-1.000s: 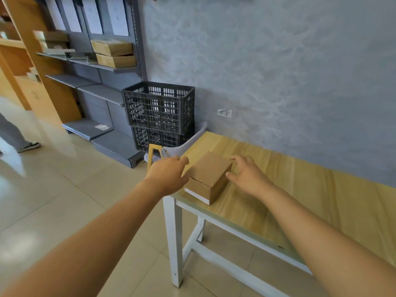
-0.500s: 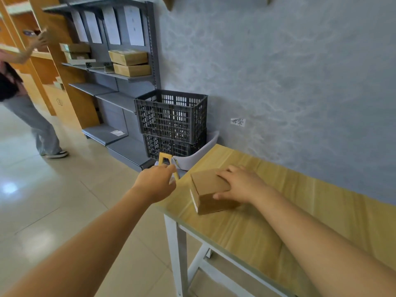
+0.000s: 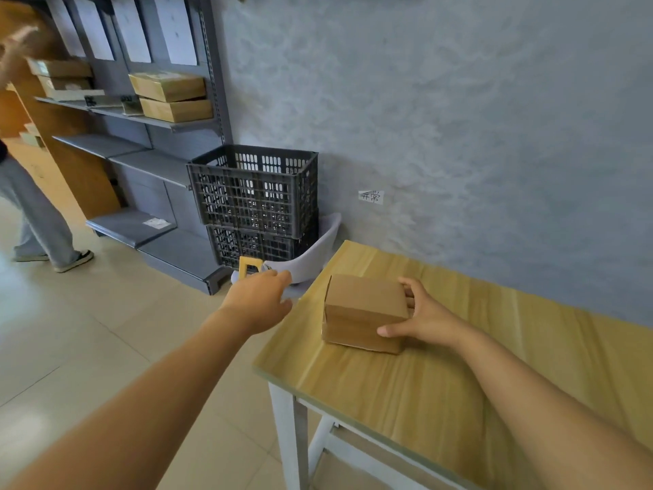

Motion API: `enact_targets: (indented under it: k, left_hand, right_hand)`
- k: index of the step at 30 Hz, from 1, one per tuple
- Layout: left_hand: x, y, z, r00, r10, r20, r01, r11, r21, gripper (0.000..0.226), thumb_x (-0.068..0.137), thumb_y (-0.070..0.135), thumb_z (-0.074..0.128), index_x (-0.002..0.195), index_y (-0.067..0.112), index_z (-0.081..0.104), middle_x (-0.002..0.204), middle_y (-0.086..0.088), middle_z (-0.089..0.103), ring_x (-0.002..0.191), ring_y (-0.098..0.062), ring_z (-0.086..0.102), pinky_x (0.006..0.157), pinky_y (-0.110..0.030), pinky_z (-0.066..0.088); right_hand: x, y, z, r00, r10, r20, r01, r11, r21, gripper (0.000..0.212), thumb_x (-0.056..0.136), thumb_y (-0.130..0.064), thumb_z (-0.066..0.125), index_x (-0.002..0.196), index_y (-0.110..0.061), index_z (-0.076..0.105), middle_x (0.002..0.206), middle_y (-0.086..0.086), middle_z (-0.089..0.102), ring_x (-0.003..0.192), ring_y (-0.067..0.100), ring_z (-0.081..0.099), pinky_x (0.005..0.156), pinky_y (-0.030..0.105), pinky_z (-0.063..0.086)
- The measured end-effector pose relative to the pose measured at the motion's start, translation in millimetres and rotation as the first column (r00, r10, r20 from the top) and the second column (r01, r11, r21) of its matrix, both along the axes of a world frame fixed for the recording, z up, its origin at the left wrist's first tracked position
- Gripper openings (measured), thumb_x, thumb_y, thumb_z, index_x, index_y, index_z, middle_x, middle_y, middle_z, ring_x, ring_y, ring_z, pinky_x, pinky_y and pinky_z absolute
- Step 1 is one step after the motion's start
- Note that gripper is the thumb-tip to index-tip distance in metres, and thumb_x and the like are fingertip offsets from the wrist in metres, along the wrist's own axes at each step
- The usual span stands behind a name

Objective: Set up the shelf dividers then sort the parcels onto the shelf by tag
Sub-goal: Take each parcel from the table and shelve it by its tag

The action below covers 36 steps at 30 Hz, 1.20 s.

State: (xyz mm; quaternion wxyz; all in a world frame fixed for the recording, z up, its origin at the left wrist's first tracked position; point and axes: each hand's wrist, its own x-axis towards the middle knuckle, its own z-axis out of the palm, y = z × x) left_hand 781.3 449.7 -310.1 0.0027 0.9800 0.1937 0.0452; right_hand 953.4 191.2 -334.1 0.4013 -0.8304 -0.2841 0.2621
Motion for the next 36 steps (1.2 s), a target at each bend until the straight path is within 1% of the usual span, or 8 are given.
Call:
enact_targets:
  k: [2,6,10,13,17,23,30,36]
  left_hand:
    - [6,4,5,1.000,-0.012,-0.010,0.012,1.000,-0.009,0.036,0.096,0.035,0.048,0.129,0.020,0.049,0.115,-0.004,0.060,0.099,-0.025,0.060,0.066,-0.033,0.040]
    - [18,6,22,0.999,-0.019,0.035,0.023,0.994,-0.107,0.043,0.097,0.035,0.046,0.138,0.023,0.044,0.125,-0.003,0.058,0.102,-0.025,0.060,0.078,-0.039,0.052]
    - [36,0,46,0.983,-0.105,0.148,0.150,0.931,-0.333,0.064,0.091,0.036,0.063,0.146,0.026,0.034,0.130,-0.001,0.056,0.107,-0.022,0.059,0.089,-0.042,0.053]
    - [45,-13,67,0.935,-0.264,0.238,0.353,0.763,-0.541,0.098,0.079,0.027,0.081,0.156,0.030,0.020,0.146,0.002,0.044,0.128,-0.016,0.048,0.105,-0.035,0.044]
    - [52,-27,85,0.901,-0.351,0.253,0.417,0.550,-0.724,0.100,0.076,0.031,0.086,0.153,0.040,0.024,0.150,0.013,0.040,0.132,-0.010,0.040,0.110,-0.032,0.035]
    - [68,-39,89,0.931,-0.097,0.351,0.364,0.248,-0.898,0.072,0.075,0.033,0.085,0.133,0.026,0.042,0.115,0.004,0.068,0.093,-0.005,0.073,0.068,-0.019,0.058]
    - [87,-63,83,0.944,0.165,0.287,0.317,-0.199,-0.927,0.073,0.079,0.034,0.081,0.135,0.016,0.039,0.107,-0.008,0.076,0.091,-0.037,0.074,0.073,-0.044,0.061]
    - [88,-75,76,0.977,-0.054,0.204,0.197,-0.108,-0.974,0.063,0.081,0.049,0.076,0.133,0.020,0.055,0.122,-0.006,0.070,0.108,-0.029,0.070,0.086,-0.043,0.059]
  right_hand:
    - [-1,3,10,0.996,-0.084,-0.027,0.085,0.995,0.043,0.114,0.058,-0.039,0.095,0.149,-0.029,0.028,0.136,-0.005,0.050,0.120,0.012,0.054,0.101,0.031,0.047]
    - [-7,6,45,0.955,-0.245,-0.167,0.273,0.946,0.173,0.089,0.052,-0.068,0.085,0.123,-0.024,0.054,0.106,-0.009,0.069,0.091,0.008,0.069,0.071,0.027,0.054]
    - [-6,2,77,0.900,-0.203,-0.385,0.312,0.918,0.246,0.060,0.073,-0.069,0.065,0.109,-0.021,0.068,0.097,0.008,0.075,0.090,0.024,0.073,0.073,0.039,0.059]
    - [-2,-4,89,0.856,-0.205,-0.475,0.335,0.919,0.207,0.066,0.077,-0.069,0.063,0.118,-0.017,0.065,0.118,0.021,0.069,0.110,0.035,0.067,0.088,0.049,0.058]
    - [5,-16,98,0.781,-0.213,-0.587,0.386,0.904,0.185,0.071,0.082,-0.066,0.063,0.127,-0.010,0.061,0.131,0.027,0.061,0.116,0.040,0.063,0.088,0.054,0.058]
    - [5,-10,101,0.740,-0.137,-0.659,0.428,0.851,0.304,0.084,0.092,-0.072,0.040,0.139,-0.004,0.054,0.140,0.031,0.052,0.126,0.043,0.056,0.103,0.053,0.048]
    - [12,-7,110,0.864,-0.079,-0.498,0.392,0.727,0.564,0.063,0.075,-0.055,0.066,0.125,-0.017,0.063,0.099,0.005,0.076,0.092,0.022,0.072,0.106,0.049,0.045]
    - [11,-10,112,0.894,-0.120,-0.431,0.395,0.663,0.636,0.071,0.070,-0.042,0.077,0.135,-0.031,0.053,0.121,0.006,0.072,0.104,0.029,0.072,0.090,0.058,0.056]
